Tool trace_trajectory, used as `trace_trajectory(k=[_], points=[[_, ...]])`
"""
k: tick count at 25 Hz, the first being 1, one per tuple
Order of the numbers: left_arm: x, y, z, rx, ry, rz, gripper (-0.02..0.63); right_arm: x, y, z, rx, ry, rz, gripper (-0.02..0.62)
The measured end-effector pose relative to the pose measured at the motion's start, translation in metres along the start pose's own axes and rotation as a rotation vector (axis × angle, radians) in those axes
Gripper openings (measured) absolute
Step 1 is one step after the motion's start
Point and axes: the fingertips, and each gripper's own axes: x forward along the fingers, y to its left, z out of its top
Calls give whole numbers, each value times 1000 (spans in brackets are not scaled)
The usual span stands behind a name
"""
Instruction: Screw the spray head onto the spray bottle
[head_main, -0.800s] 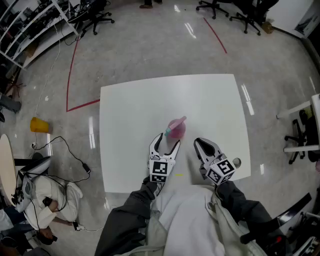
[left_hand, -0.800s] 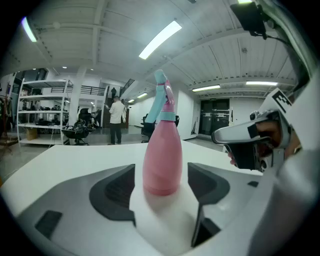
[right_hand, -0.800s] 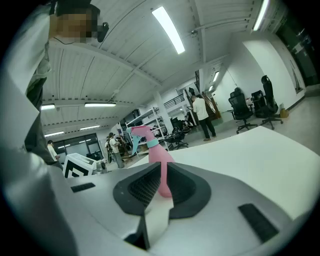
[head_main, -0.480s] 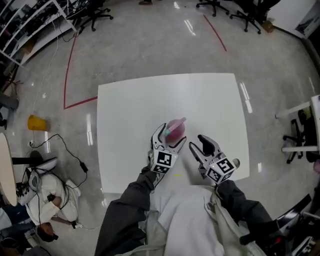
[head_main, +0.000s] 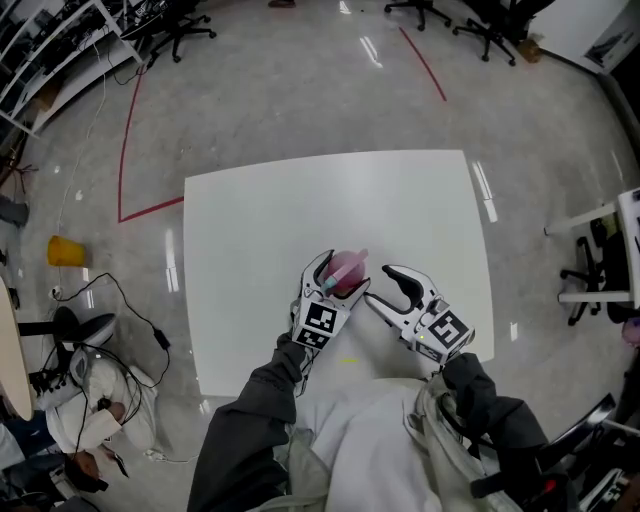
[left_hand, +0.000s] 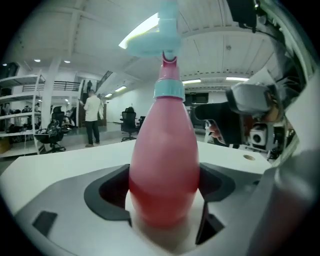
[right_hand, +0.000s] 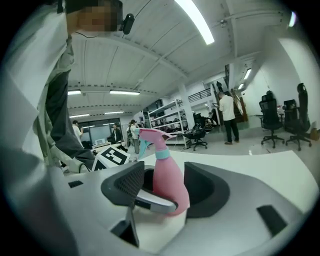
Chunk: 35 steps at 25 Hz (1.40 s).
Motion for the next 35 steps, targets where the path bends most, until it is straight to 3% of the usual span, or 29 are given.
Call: trace_trajectory(k=[4,7,10,12,14,16,17,20,23,25,28,31,33,35], points=[[-25,-39,26,64,-34,-209,419,2,11,24,15,45,176,237],[-43,-66,46,78,-45,-355,419,-1,32,52,-30,39,311,261],[-54,-81,48,125,2,-438,419,-2,62,79,-112,27,409,261],[-57,-89,43,167,33,-472,419,1,74,90,-189,24,421,261],[-60,-94,46,156,32,-482,419,2,82,90,-293,53,420,258],[-64,-90,56,106,9,-456,417,0,84,92,-315,50,389,138],[-66,-87,62,85,-7,-433,417,0,80,96,-277,26,351,110],[-68,-76,73,44,-60,-343,417,-1,51,108,-124,-37,193,110],[-62,-70,81,38,-77,-212,415,-3,21,114,-1,-87,-18,110],[-56,-68,80,68,-58,-97,413,-4,15,114,12,-64,-156,110],[-48,-65,79,95,-39,50,411,-5,14,113,-50,-1,-316,110],[-50,-73,91,39,-88,56,411,-10,24,127,-138,-39,-308,110],[-58,-78,105,33,-134,21,411,-15,37,139,-177,-91,-219,115],[-69,-80,115,49,-174,-14,410,-23,47,147,-193,-128,-107,161]])
